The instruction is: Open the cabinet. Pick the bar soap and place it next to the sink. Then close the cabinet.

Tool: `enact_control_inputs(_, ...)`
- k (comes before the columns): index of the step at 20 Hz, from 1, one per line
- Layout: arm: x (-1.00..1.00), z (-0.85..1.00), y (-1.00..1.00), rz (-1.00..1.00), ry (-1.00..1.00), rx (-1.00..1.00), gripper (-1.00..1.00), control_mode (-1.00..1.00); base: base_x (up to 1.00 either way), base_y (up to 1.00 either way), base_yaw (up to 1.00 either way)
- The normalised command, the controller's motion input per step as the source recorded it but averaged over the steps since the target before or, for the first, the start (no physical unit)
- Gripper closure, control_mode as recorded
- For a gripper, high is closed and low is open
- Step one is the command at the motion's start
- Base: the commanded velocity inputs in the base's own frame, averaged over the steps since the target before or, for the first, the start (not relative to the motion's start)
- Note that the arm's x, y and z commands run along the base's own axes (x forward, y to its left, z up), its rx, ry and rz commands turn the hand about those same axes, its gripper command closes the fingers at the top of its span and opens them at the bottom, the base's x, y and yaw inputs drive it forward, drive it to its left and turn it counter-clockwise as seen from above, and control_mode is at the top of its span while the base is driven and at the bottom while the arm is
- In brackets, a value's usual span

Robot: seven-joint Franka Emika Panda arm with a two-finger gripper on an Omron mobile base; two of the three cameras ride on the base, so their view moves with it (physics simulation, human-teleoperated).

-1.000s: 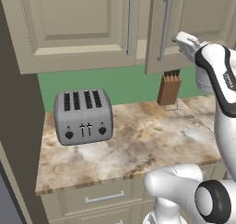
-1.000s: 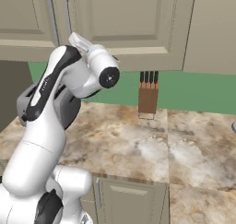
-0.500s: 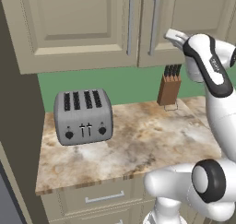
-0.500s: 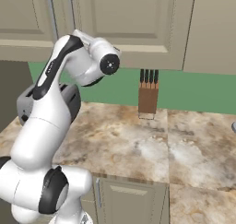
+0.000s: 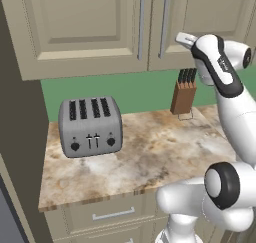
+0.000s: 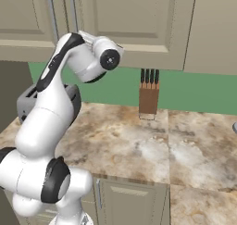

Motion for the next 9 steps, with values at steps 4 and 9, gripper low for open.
enact_control_inputs(4,0.45,0.00,0.00,-0.01,0.00,-0.07,-1.00,-1.00,0.00,0.00,0.00)
enact_control_inputs(9,0.00,0.00,0.00,0.00,0.00,-0.01,-1.00,-1.00,0.00,0.00,0.00)
